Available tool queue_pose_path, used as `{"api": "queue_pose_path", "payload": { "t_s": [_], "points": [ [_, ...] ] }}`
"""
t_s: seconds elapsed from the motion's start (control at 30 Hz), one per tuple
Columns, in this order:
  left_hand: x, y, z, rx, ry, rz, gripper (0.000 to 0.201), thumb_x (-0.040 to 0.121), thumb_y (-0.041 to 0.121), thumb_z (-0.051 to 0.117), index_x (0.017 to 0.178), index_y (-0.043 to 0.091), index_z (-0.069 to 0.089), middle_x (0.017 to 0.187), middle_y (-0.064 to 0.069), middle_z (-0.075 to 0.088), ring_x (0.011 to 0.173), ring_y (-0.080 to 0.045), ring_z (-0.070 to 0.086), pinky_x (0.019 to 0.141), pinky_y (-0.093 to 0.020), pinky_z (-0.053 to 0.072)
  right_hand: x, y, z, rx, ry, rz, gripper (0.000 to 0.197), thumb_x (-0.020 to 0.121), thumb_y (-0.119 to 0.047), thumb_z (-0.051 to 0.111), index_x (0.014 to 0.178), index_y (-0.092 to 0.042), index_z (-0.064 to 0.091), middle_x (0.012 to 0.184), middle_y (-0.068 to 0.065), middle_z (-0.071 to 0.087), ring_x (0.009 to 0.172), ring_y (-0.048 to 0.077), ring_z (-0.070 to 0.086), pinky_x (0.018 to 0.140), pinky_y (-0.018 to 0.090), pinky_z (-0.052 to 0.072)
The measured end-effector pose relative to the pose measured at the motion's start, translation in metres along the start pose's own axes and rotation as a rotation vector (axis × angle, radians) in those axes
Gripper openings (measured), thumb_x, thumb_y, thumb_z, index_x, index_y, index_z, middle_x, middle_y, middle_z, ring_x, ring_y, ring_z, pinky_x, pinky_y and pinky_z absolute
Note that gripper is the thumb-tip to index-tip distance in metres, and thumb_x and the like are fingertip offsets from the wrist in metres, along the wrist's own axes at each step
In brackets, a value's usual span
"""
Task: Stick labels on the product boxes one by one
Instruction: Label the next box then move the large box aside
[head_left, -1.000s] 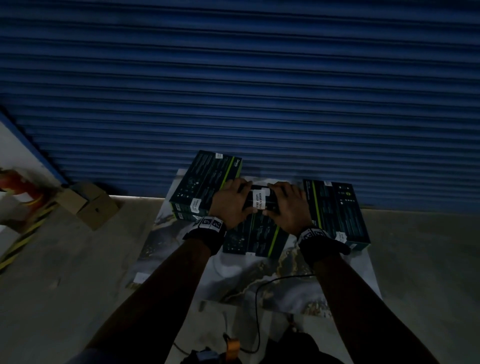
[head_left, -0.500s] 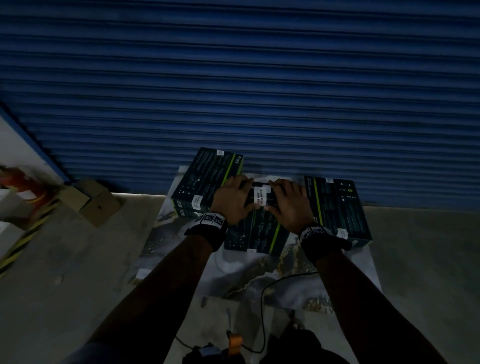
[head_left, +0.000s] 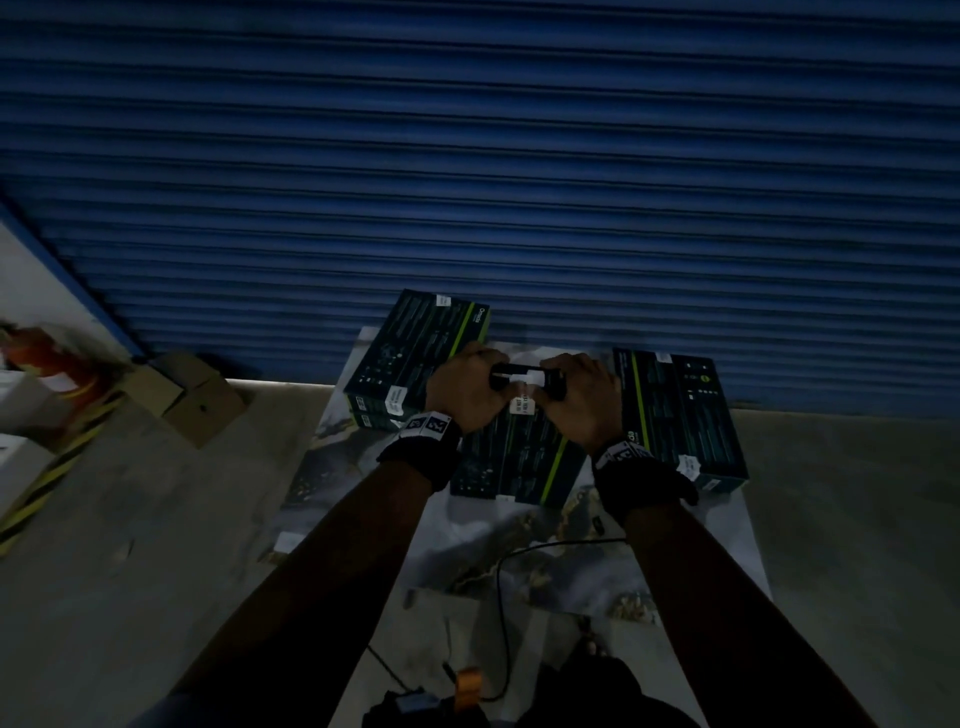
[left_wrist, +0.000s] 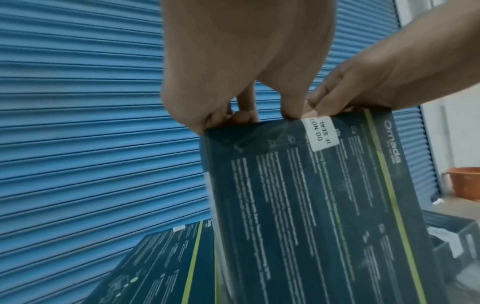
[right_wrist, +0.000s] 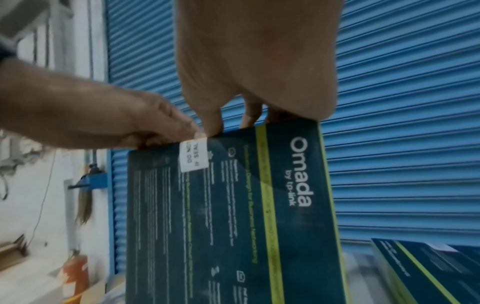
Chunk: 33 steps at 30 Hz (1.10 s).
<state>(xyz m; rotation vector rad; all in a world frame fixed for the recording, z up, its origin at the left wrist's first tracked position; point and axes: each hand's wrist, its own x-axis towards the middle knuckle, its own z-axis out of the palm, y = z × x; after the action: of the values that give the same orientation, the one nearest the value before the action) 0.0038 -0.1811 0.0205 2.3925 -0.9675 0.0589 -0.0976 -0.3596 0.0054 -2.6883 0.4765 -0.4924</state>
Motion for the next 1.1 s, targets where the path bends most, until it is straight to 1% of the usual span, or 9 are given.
{"api": "queue_pose_path", "payload": {
  "t_s": [0.17, 0.3, 0.4, 0.5, 0.57, 0.7, 0.8, 0.93, 1.1],
  "points": [
    [0.002, 0.011, -0.001, 0.043, 0.066, -0.066, 0.032, 0.093, 0.056, 0.062, 0.106, 0.028, 0.069, 0.111, 0.0, 0.061, 0.093, -0.027, 0.067, 0.072, -0.037, 0.055, 0.001, -0.007, 0.003, -0.029, 0.083, 0.058, 0.03, 0.088, -0.059, 0.057, 0.103, -0.035, 0.065, 0.108, -0.006, 0.066, 0.108, 0.024, 0.06, 0.094, 0.043, 0.042],
    [0.0, 0.016, -0.001, 0.067, 0.114, -0.111, 0.026, 0.096, 0.052, 0.059, 0.101, 0.028, 0.067, 0.11, 0.0, 0.063, 0.091, -0.029, 0.068, 0.07, -0.037, 0.054, -0.004, -0.017, 0.006, -0.004, 0.167, 0.101, 0.023, 0.087, -0.048, 0.058, 0.095, -0.028, 0.068, 0.098, -0.001, 0.069, 0.096, 0.03, 0.064, 0.085, 0.041, 0.038],
    [-0.004, 0.012, -0.001, 0.045, 0.095, -0.071, 0.026, 0.098, 0.05, 0.058, 0.108, 0.028, 0.069, 0.115, 0.0, 0.062, 0.092, -0.029, 0.067, 0.073, -0.037, 0.055, -0.007, -0.015, 0.001, -0.033, 0.158, 0.059, 0.028, 0.091, -0.054, 0.052, 0.098, -0.03, 0.066, 0.101, -0.002, 0.069, 0.1, 0.03, 0.063, 0.086, 0.041, 0.038],
    [-0.011, 0.002, -0.002, 0.022, 0.041, 0.0, 0.038, 0.094, 0.053, 0.064, 0.122, 0.028, 0.067, 0.123, 0.002, 0.059, 0.098, -0.025, 0.067, 0.08, -0.034, 0.055, -0.014, -0.012, -0.004, -0.039, 0.107, 0.019, 0.035, 0.087, -0.064, 0.062, 0.107, -0.035, 0.065, 0.109, -0.008, 0.067, 0.109, 0.025, 0.06, 0.093, 0.041, 0.038],
    [-0.012, -0.001, -0.003, 0.011, -0.005, 0.008, 0.046, 0.092, 0.057, 0.065, 0.127, 0.028, 0.065, 0.126, 0.002, 0.057, 0.103, -0.022, 0.066, 0.083, -0.034, 0.055, -0.017, -0.01, -0.004, -0.015, 0.081, 0.02, 0.037, 0.084, -0.064, 0.067, 0.109, -0.037, 0.064, 0.11, -0.009, 0.066, 0.112, 0.024, 0.058, 0.095, 0.041, 0.036],
    [-0.011, 0.006, -0.006, 0.033, 0.018, -0.023, 0.04, 0.092, 0.056, 0.065, 0.121, 0.028, 0.067, 0.125, 0.001, 0.057, 0.101, -0.026, 0.066, 0.083, -0.039, 0.056, -0.015, -0.015, 0.0, -0.01, 0.137, 0.05, 0.029, 0.089, -0.063, 0.058, 0.1, -0.036, 0.062, 0.102, -0.009, 0.066, 0.105, 0.024, 0.06, 0.092, 0.04, 0.037],
    [-0.009, 0.013, -0.007, 0.063, 0.058, -0.038, 0.034, 0.096, 0.053, 0.06, 0.115, 0.025, 0.066, 0.121, 0.0, 0.058, 0.096, -0.029, 0.066, 0.075, -0.037, 0.053, -0.01, -0.02, 0.005, -0.038, 0.184, 0.072, 0.028, 0.091, -0.059, 0.051, 0.094, -0.033, 0.062, 0.096, -0.005, 0.067, 0.097, 0.027, 0.062, 0.087, 0.04, 0.037],
    [-0.006, 0.015, -0.004, 0.097, 0.079, -0.068, 0.035, 0.097, 0.056, 0.056, 0.111, 0.026, 0.067, 0.117, 0.0, 0.059, 0.089, -0.029, 0.067, 0.069, -0.035, 0.052, -0.009, -0.017, 0.005, -0.029, 0.161, 0.056, 0.033, 0.093, -0.056, 0.043, 0.097, -0.03, 0.062, 0.097, -0.002, 0.067, 0.098, 0.031, 0.062, 0.087, 0.042, 0.038],
    [-0.013, 0.003, -0.008, 0.012, -0.01, 0.027, 0.038, 0.092, 0.05, 0.065, 0.12, 0.025, 0.066, 0.119, 0.001, 0.057, 0.097, -0.024, 0.066, 0.076, -0.032, 0.052, -0.015, -0.008, -0.003, -0.021, 0.075, -0.016, 0.049, 0.083, -0.075, 0.051, 0.11, -0.035, 0.062, 0.108, -0.008, 0.066, 0.109, 0.025, 0.057, 0.091, 0.042, 0.039]
  ]
}}
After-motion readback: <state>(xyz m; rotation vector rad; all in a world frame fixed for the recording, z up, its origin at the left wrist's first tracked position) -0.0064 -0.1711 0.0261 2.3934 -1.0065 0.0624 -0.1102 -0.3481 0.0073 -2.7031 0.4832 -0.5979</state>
